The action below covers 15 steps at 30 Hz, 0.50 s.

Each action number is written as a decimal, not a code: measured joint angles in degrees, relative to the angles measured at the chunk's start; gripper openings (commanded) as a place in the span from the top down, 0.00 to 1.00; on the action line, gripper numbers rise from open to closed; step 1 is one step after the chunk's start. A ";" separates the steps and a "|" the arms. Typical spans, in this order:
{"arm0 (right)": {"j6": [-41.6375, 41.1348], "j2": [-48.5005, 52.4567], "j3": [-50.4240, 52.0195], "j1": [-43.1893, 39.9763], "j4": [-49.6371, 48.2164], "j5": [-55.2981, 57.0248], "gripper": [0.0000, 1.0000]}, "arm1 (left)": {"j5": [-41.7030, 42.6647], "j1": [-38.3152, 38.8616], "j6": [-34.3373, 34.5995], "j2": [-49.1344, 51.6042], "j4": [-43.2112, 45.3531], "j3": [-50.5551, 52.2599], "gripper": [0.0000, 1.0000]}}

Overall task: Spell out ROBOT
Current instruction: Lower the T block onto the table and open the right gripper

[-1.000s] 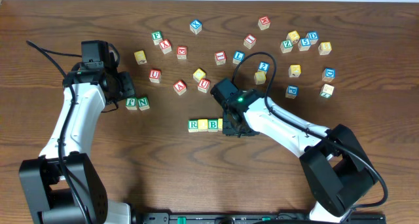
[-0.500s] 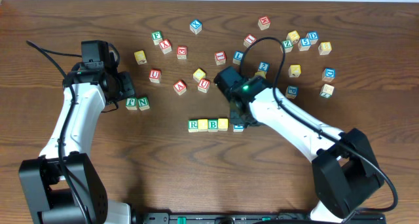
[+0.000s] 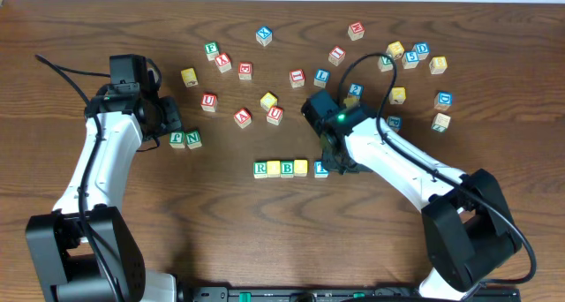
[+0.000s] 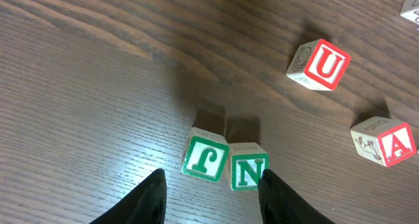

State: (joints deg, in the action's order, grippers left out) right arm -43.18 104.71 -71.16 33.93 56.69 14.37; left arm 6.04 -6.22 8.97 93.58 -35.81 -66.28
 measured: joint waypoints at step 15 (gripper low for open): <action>-0.07 0.00 4.92 4.46 -9.66 -6.69 0.99 | 0.00 0.00 0.00 0.00 0.00 0.00 0.55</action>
State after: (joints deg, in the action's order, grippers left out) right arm -43.24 104.71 -66.24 38.39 47.03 7.68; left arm 6.04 -6.22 8.97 93.58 -35.81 -66.28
